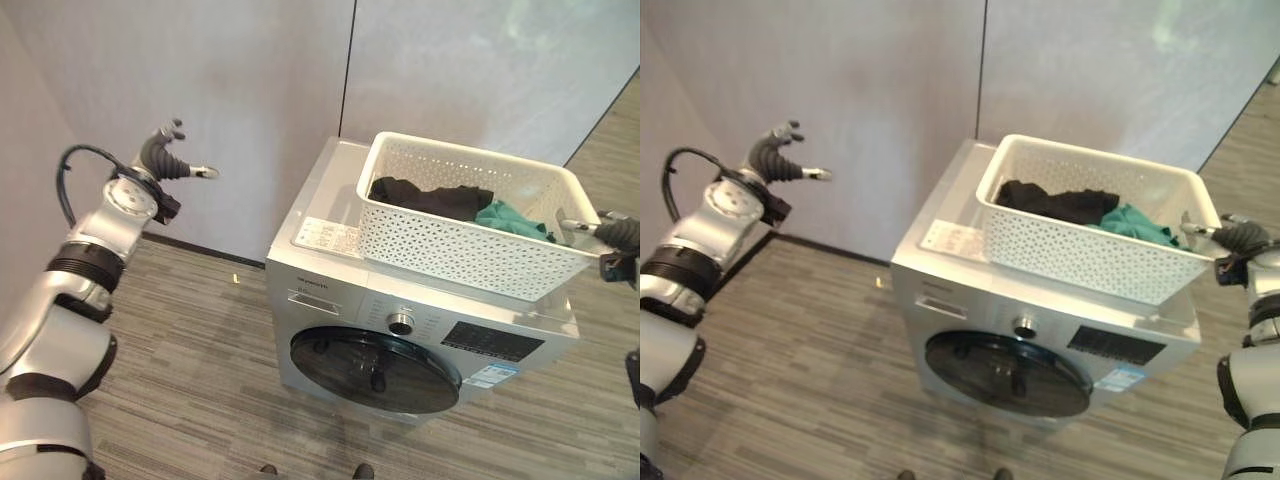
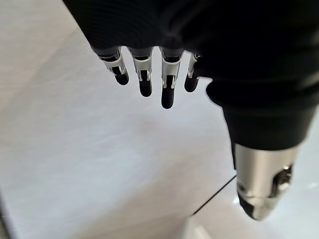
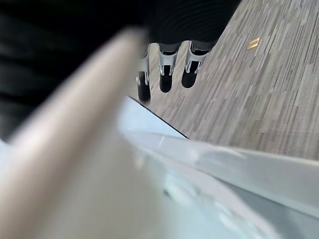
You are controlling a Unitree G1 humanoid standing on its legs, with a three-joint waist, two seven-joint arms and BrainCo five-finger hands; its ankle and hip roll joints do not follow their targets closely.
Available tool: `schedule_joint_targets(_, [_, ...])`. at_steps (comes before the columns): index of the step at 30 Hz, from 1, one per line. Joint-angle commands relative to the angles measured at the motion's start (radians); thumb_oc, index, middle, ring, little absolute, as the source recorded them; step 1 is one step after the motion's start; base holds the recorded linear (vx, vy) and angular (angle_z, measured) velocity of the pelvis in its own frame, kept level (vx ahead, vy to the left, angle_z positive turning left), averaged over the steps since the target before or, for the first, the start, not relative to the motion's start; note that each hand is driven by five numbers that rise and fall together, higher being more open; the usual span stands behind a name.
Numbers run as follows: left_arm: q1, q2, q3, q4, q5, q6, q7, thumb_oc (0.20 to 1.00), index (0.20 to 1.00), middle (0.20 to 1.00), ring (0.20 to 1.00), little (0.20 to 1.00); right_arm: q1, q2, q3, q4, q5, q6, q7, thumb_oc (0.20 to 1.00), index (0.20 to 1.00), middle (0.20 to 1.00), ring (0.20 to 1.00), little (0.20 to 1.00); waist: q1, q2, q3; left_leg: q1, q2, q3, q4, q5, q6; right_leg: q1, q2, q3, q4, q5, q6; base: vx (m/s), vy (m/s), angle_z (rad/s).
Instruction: Grab the laundry basket,head to the washer,open it,put in the laundry and shut it.
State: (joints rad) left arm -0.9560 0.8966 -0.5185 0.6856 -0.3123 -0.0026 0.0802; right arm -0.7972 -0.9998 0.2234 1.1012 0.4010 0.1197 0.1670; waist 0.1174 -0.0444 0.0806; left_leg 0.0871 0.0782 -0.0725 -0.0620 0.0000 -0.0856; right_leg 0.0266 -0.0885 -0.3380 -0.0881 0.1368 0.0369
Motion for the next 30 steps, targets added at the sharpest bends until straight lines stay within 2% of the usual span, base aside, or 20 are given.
schedule_joint_targets(1, [0.016, 0.029, 0.06, -0.003, 0.025, -0.06, 0.039, 1.0, 1.0, 1.0, 1.0, 1.0, 0.062, -0.096, 0.004, -0.028, 0.032, -0.043, -0.054, 1.0, 1.0, 1.0, 1.0, 1.0, -0.005, 0.034, 0.011, 0.019, 0.03, 0.051, -0.025, -0.015, 0.01, 0.092, -0.048, 0.035, 0.001, -0.118, 0.101, -0.02, 0.001, -0.16])
schedule_joint_targets(3, [0.15, 0.05, 0.165, -0.101, 0.029, -0.064, 0.035, 1.0, 1.0, 1.0, 1.0, 1.0, 0.18, -0.096, -0.098, -0.16, 0.043, -0.054, -0.064, 1.0, 1.0, 1.0, 1.0, 1.0, -0.008, 0.033, 0.013, 0.014, 0.027, 0.055, -0.025, -0.01, 0.012, 0.087, -0.052, 0.036, 0.001, -0.114, 0.099, 0.0, -0.007, -0.05])
schedule_joint_targets(4, [0.155, 0.05, 0.167, -0.105, 0.03, -0.062, 0.035, 1.0, 1.0, 1.0, 1.0, 1.0, 0.188, -0.095, -0.102, -0.165, 0.042, -0.053, -0.065, 1.0, 1.0, 1.0, 1.0, 1.0, -0.008, 0.034, 0.01, 0.018, 0.03, 0.055, -0.025, -0.017, 0.01, 0.09, -0.049, 0.037, 0.001, -0.12, 0.1, 0.01, -0.012, -0.03])
schedule_joint_targets(5, [0.219, 0.056, 0.216, -0.149, 0.034, -0.064, 0.033, 1.0, 1.0, 1.0, 1.0, 1.0, 0.242, -0.092, -0.149, -0.222, 0.045, -0.062, -0.07, 1.0, 1.0, 1.0, 1.0, 1.0, -0.008, 0.035, 0.011, 0.019, 0.03, 0.056, -0.025, -0.018, 0.01, 0.089, -0.05, 0.038, 0.001, -0.12, 0.1, 0.0, 0.0, 0.0])
schedule_joint_targets(6, [0.365, 0.059, 0.323, -0.228, 0.048, -0.067, 0.026, 1.0, 1.0, 1.0, 1.0, 1.0, 0.376, -0.072, -0.253, -0.341, 0.05, -0.073, -0.071, 1.0, 1.0, 1.0, 1.0, 1.0, -0.011, 0.036, 0.013, 0.018, 0.031, 0.059, -0.025, -0.022, 0.01, 0.085, -0.052, 0.04, 0.001, -0.122, 0.1, -0.05, -0.009, -0.03])
schedule_joint_targets(7, [0.439, 0.043, 0.374, -0.251, 0.047, -0.07, 0.021, 1.0, 1.0, 1.0, 1.0, 1.0, 0.434, -0.051, -0.293, -0.388, 0.051, -0.079, -0.074, 1.0, 1.0, 1.0, 1.0, 1.0, -0.011, 0.036, 0.018, 0.014, 0.028, 0.062, -0.025, -0.016, 0.012, 0.079, -0.055, 0.04, 0.001, -0.116, 0.098, -0.02, -0.008, -0.07])
schedule_joint_targets(10, [0.544, 0.017, 0.447, -0.288, 0.044, -0.067, 0.015, 1.0, 1.0, 1.0, 1.0, 1.0, 0.527, -0.011, -0.355, -0.474, 0.053, -0.084, -0.078, 1.0, 1.0, 1.0, 1.0, 1.0, -0.012, 0.04, 0.019, 0.021, 0.032, 0.066, -0.025, -0.026, 0.011, 0.08, -0.053, 0.046, 0.001, -0.122, 0.098, 0.0, -0.007, -0.14])
schedule_joint_targets(11, [0.728, -0.041, 0.58, -0.344, 0.055, -0.077, 0.027, 1.0, 1.0, 1.0, 1.0, 1.0, 0.689, 0.092, -0.455, -0.613, 0.056, -0.101, -0.079, 1.0, 1.0, 1.0, 1.0, 1.0, -0.015, 0.039, 0.023, 0.024, 0.031, 0.074, -0.025, -0.03, 0.013, 0.078, -0.053, 0.055, 0.001, -0.123, 0.095, 0.0, -0.021, -0.11])
schedule_joint_targets(13, [0.878, -0.126, 0.71, -0.414, 0.103, -0.112, 0.071, 1.0, 1.0, 1.0, 1.0, 1.0, 0.816, 0.199, -0.53, -0.692, 0.054, -0.134, -0.09, 1.0, 1.0, 1.0, 1.0, 1.0, -0.017, 0.032, 0.021, 0.023, 0.032, 0.08, -0.025, -0.036, 0.014, 0.07, -0.053, 0.062, 0.001, -0.125, 0.094, 0.01, -0.034, -0.15])
schedule_joint_targets(15, [0.902, -0.139, 0.724, -0.416, 0.121, -0.119, 0.084, 1.0, 1.0, 1.0, 1.0, 1.0, 0.834, 0.218, -0.546, -0.705, 0.066, -0.145, -0.099, 1.0, 1.0, 1.0, 1.0, 1.0, -0.018, 0.03, 0.021, 0.022, 0.031, 0.081, -0.025, -0.036, 0.014, 0.068, -0.053, 0.065, 0.001, -0.124, 0.093, 0.0, -0.022, -0.24])
schedule_joint_targets(20, [1.014, -0.241, 0.771, -0.39, 0.231, -0.158, 0.149, 1.0, 1.0, 1.0, 1.0, 1.0, 0.899, 0.336, -0.54, -0.723, 0.068, -0.19, -0.097, 1.0, 1.0, 1.0, 1.0, 1.0, -0.015, 0.014, 0.027, 0.012, 0.029, 0.089, -0.025, -0.036, 0.014, 0.054, -0.056, 0.07, 0.001, -0.121, 0.094, -0.01, -0.021, -0.02])
schedule_joint_targets(21, [1.016, -0.241, 0.771, -0.391, 0.233, -0.159, 0.15, 1.0, 1.0, 1.0, 1.0, 1.0, 0.9, 0.337, -0.539, -0.724, 0.068, -0.191, -0.097, 1.0, 1.0, 1.0, 1.0, 1.0, -0.015, 0.014, 0.025, 0.012, 0.029, 0.09, -0.025, -0.036, 0.014, 0.054, -0.056, 0.071, 0.001, -0.121, 0.094, 0.0, 0.0, 0.0])
schedule_joint_targets(22, [1.044, -0.274, 0.769, -0.369, 0.231, -0.164, 0.153, 1.0, 1.0, 1.0, 1.0, 1.0, 0.918, 0.376, -0.526, -0.717, 0.076, -0.197, -0.09, 1.0, 1.0, 1.0, 1.0, 1.0, -0.013, 0.01, 0.029, 0.008, 0.029, 0.092, -0.025, -0.034, 0.014, 0.049, -0.056, 0.069, 0.001, -0.119, 0.094, -0.02, -0.031, -0.05])
schedule_joint_targets(23, [1.079, -0.307, 0.75, -0.322, 0.228, -0.163, 0.139, 1.0, 1.0, 1.0, 1.0, 1.0, 0.942, 0.411, -0.506, -0.689, 0.083, -0.197, -0.077, 1.0, 1.0, 1.0, 1.0, 1.0, -0.012, 0.006, 0.032, 0.002, 0.028, 0.093, -0.025, -0.031, 0.014, 0.045, -0.057, 0.066, 0.001, -0.118, 0.094, -0.02, -0.032, -0.03])
schedule_joint_targets(25, [1.087, -0.32, 0.729, -0.284, 0.23, -0.157, 0.13, 1.0, 1.0, 1.0, 1.0, 1.0, 0.955, 0.423, -0.488, -0.668, 0.08, -0.192, -0.069, 1.0, 1.0, 1.0, 1.0, 1.0, -0.011, 0.003, 0.034, -0.003, 0.027, 0.093, -0.025, -0.029, 0.013, 0.042, -0.057, 0.064, 0.001, -0.117, 0.094, 0.0, 0.0, 0.0])
schedule_joint_targets(30, [1.057, -0.385, 0.565, -0.022, 0.247, -0.136, 0.07, 1.0, 1.0, 1.0, 1.0, 1.0, 0.96, 0.475, -0.34, -0.465, -0.008, -0.157, -0.023, 1.0, 1.0, 1.0, 1.0, 1.0, -0.002, -0.004, 0.047, -0.017, 0.027, 0.088, -0.025, -0.018, 0.012, 0.036, -0.058, 0.055, 0.001, -0.116, 0.092, -0.03, -0.027, 0.06])
